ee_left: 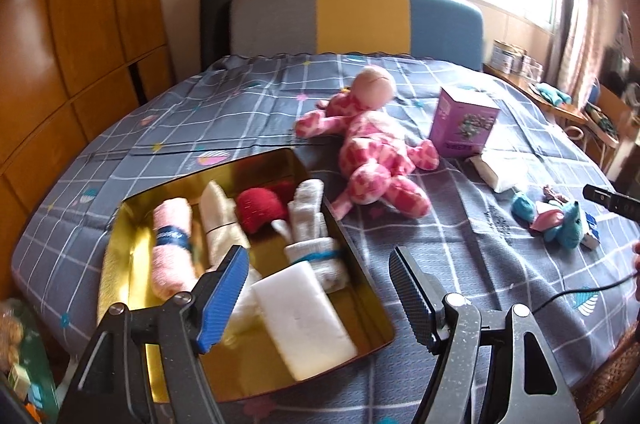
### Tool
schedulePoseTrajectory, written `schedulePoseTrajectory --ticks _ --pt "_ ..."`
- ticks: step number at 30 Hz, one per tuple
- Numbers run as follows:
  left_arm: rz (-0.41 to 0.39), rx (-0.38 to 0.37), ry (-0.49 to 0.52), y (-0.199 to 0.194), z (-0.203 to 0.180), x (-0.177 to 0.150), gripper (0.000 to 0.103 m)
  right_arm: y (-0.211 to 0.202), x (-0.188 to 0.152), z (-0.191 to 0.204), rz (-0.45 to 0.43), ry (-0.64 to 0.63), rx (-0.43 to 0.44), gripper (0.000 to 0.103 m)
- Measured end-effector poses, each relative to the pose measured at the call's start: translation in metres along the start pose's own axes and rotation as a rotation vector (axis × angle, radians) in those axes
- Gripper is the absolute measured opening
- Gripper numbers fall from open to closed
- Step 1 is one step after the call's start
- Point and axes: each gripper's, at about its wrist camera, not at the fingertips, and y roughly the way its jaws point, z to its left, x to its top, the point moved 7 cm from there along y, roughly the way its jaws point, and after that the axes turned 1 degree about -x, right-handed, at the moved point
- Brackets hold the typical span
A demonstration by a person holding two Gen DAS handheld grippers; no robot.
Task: Organize soft objects
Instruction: 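Grasp the blue plush toy with the left tool while the right tool approaches the tissue pack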
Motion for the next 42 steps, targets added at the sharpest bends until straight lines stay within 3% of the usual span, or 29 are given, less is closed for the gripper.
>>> schedulePoseTrajectory --ticks 10,18,22,24,29,42 --pt "0.063 -0.091 0.089 0.031 -0.051 0.012 0.073 0.000 0.003 -0.093 -0.102 0.277 -0.185 0.077" --pt "0.129 -0.250 0.142 0.063 -0.117 0.025 0.072 -0.003 -0.003 -0.122 -0.108 0.455 -0.141 0.077" --pt "0.166 -0.317 0.190 0.077 -0.163 0.026 0.063 -0.002 -0.010 -0.139 -0.099 0.553 -0.135 0.077" --pt "0.180 -0.375 0.211 0.080 -0.188 0.025 0.062 0.002 -0.015 -0.144 -0.076 0.590 -0.123 0.077" --pt "0.189 -0.492 0.297 0.084 -0.249 0.026 0.062 0.006 -0.017 -0.142 -0.055 0.592 -0.111 0.077" --pt "0.231 -0.634 0.411 0.109 -0.372 0.027 0.062 0.004 -0.022 -0.152 -0.059 0.656 -0.118 0.077"
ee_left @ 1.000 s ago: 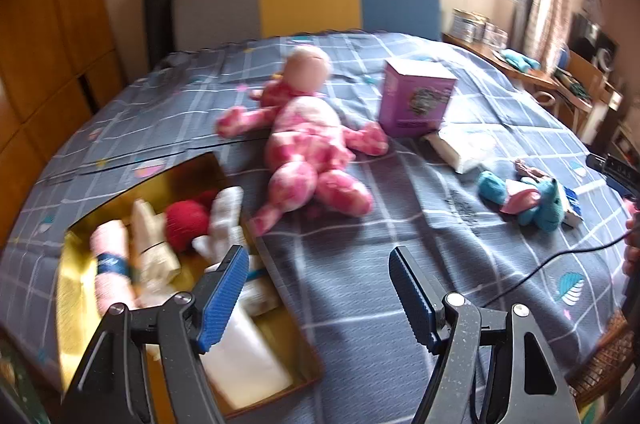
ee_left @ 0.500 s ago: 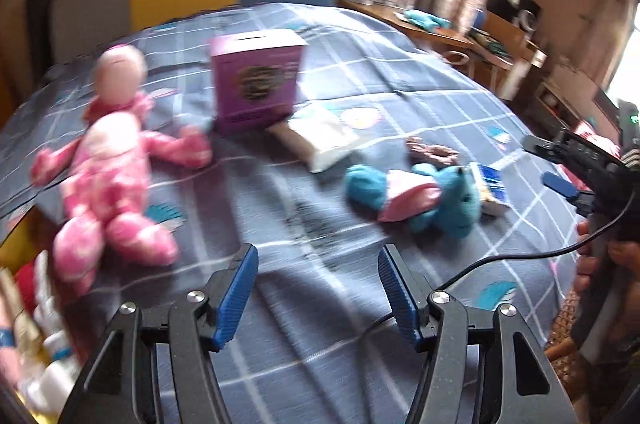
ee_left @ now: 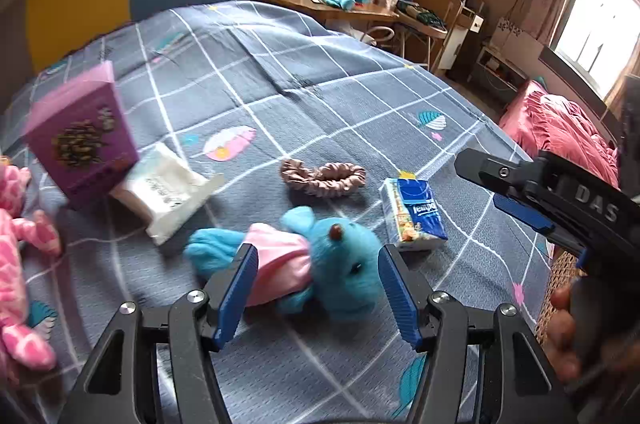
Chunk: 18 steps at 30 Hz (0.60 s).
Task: Organize soft objects
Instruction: 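Grasp the blue plush toy with the left tool while the right tool approaches the tissue pack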
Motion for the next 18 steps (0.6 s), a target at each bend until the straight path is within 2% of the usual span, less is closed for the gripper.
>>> schedulePoseTrajectory --ticks 3,4,5,8,12,18 --pt "0.034 -0.006 0.015 0.022 -0.007 0.001 0.043 0.003 0.001 -0.002 0.010 0.015 0.002 0.077" --pt "0.049 -0.005 0.012 0.030 -0.007 0.000 0.032 0.004 0.000 -0.002 0.017 0.019 0.005 0.077" --pt "0.066 -0.020 0.003 0.037 -0.006 -0.002 0.030 0.006 -0.001 -0.002 0.024 0.021 0.007 0.077" --pt "0.027 -0.060 -0.035 0.034 -0.004 -0.002 0.021 0.007 -0.001 -0.003 0.029 0.026 0.009 0.077" --pt "-0.039 -0.094 -0.082 0.001 0.006 -0.004 0.021 0.008 -0.003 -0.003 0.039 0.031 0.017 0.077" --pt "-0.140 -0.028 -0.130 -0.064 0.042 -0.016 0.021 0.015 -0.011 0.008 0.083 -0.007 0.040 0.077"
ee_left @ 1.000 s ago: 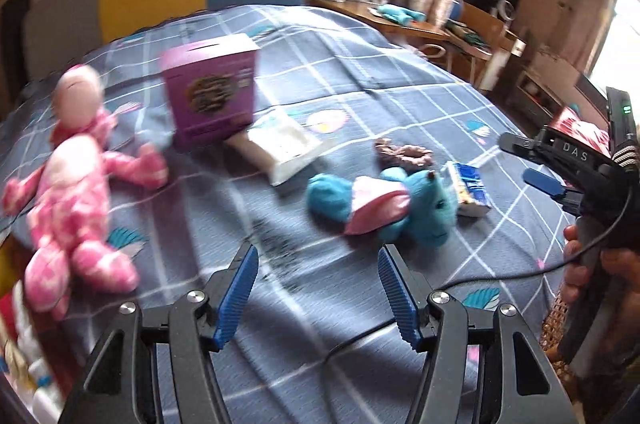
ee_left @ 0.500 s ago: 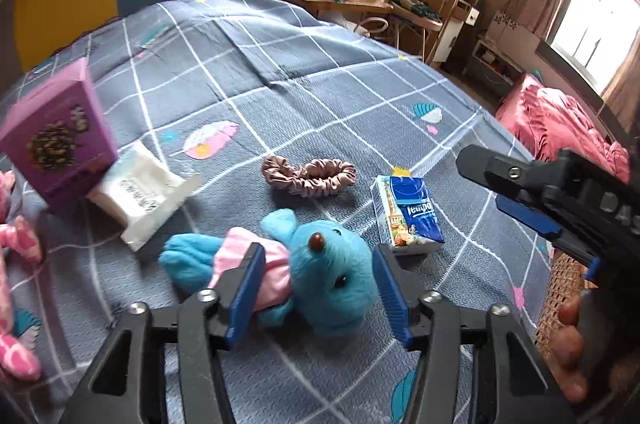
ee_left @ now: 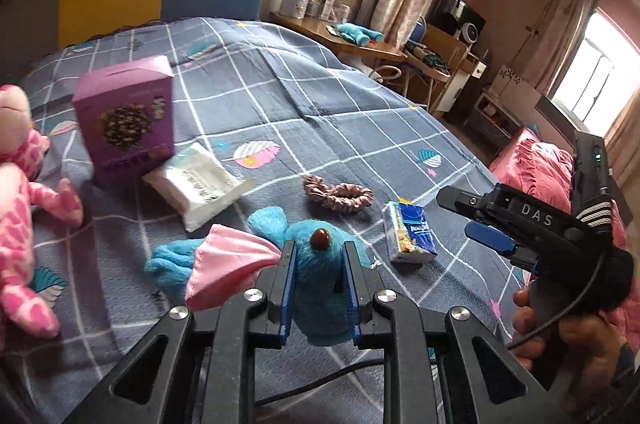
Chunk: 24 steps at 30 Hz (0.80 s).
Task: Organize soft objects
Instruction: 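Grasp the blue plush toy with the left tool while the right tool approaches the tissue pack, then lift the blue plush toy with the left tool while the right tool grasps the brown scrunchie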
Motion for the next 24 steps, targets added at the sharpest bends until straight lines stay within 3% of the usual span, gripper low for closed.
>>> schedulePoseTrajectory --ticks 5,10,13,16,24 --pt "-0.013 0.120 -0.038 -0.044 0.044 -0.028 0.021 0.016 -0.018 0.025 0.099 -0.125 0.021 0.077" --pt "0.051 0.178 -0.107 -0.057 0.082 -0.081 0.021 0.032 -0.031 0.052 0.181 -0.316 -0.025 0.077" --pt "0.066 0.193 -0.133 -0.062 0.095 -0.105 0.022 0.042 -0.026 0.074 0.182 -0.466 -0.053 0.077" --pt "0.047 0.179 -0.135 -0.066 0.093 -0.111 0.023 0.063 -0.018 0.090 0.170 -0.625 -0.107 0.076" --pt "0.038 0.175 -0.133 -0.062 0.094 -0.107 0.023 0.117 0.000 0.094 0.174 -0.801 -0.209 0.076"
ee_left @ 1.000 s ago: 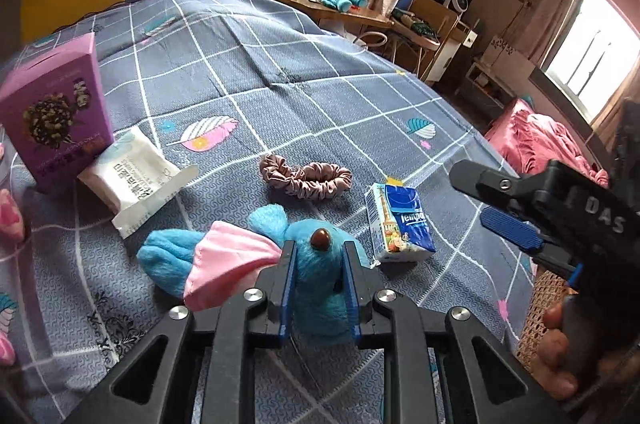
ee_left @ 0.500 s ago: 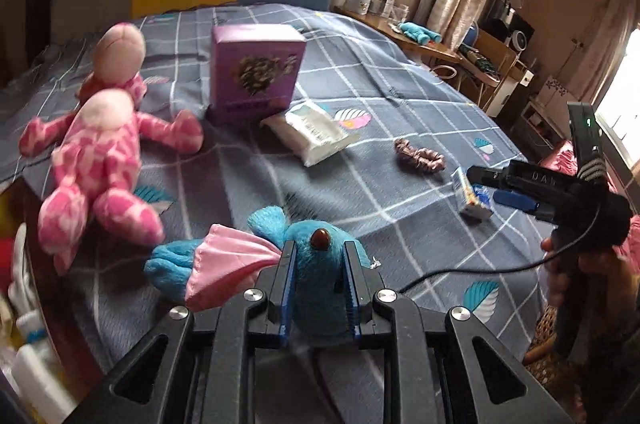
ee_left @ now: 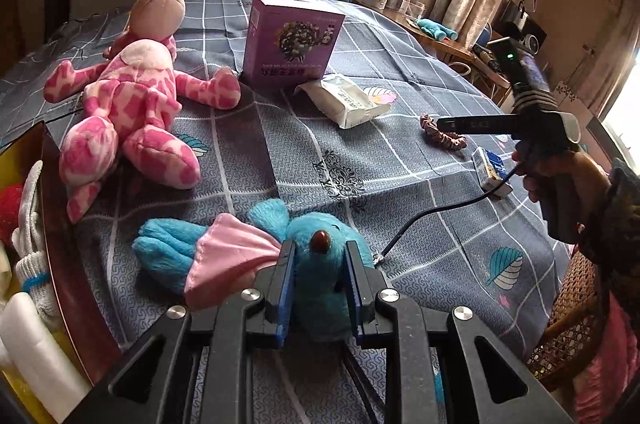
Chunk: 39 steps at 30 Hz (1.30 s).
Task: Organize soft objects
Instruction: 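Lift the blue plush toy with the left tool while the right tool grasps the brown scrunchie, then carry the blue plush toy into the gold box and open the left tool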
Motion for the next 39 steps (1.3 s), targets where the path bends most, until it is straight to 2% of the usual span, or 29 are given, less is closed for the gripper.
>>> schedulePoseTrajectory --ticks 3,6,7,8,10,12,16,20,22,25,27,33,39 --pt "0.001 -0.001 -0.015 0.001 0.003 0.000 0.024 0.015 0.003 0.001 0.015 -0.048 -0.022 0.076" --pt "0.000 0.003 -0.016 0.001 0.003 0.000 0.024 0.028 0.002 -0.001 0.049 -0.063 -0.007 0.075" --pt "0.000 0.003 -0.018 0.001 0.003 0.000 0.024 0.032 0.001 -0.001 0.064 -0.062 0.015 0.062" --pt "-0.001 0.004 -0.017 0.002 0.003 0.000 0.024 0.035 -0.001 -0.001 0.083 -0.061 0.039 0.037" --pt "-0.004 0.004 -0.018 0.001 0.003 0.000 0.024 0.033 -0.001 0.000 0.073 -0.063 0.037 0.023" --pt "-0.005 0.002 -0.026 0.001 0.004 0.000 0.024 0.025 -0.001 0.002 0.049 -0.058 0.045 0.017" --pt "-0.013 0.007 -0.031 0.002 0.004 0.000 0.024 -0.003 -0.001 0.017 -0.002 -0.073 0.052 0.017" --pt "-0.021 0.019 -0.026 0.001 0.003 -0.001 0.024 -0.023 -0.018 0.053 0.040 -0.054 0.214 0.017" --pt "-0.023 0.023 -0.024 0.000 0.002 -0.001 0.024 -0.026 -0.035 0.078 0.068 -0.089 0.257 0.017" --pt "-0.023 0.032 -0.018 -0.002 0.001 -0.001 0.024 -0.020 -0.057 0.105 0.114 -0.172 0.249 0.018" --pt "-0.027 0.038 -0.014 -0.005 -0.001 -0.001 0.024 -0.018 -0.060 0.112 0.100 -0.220 0.205 0.019" --pt "-0.047 0.072 0.013 -0.015 -0.005 0.000 0.024 -0.012 -0.059 0.104 0.120 -0.149 0.272 0.022" --pt "-0.079 0.096 0.014 -0.032 -0.007 0.004 0.024 -0.010 -0.060 0.102 0.098 -0.180 0.262 0.022"
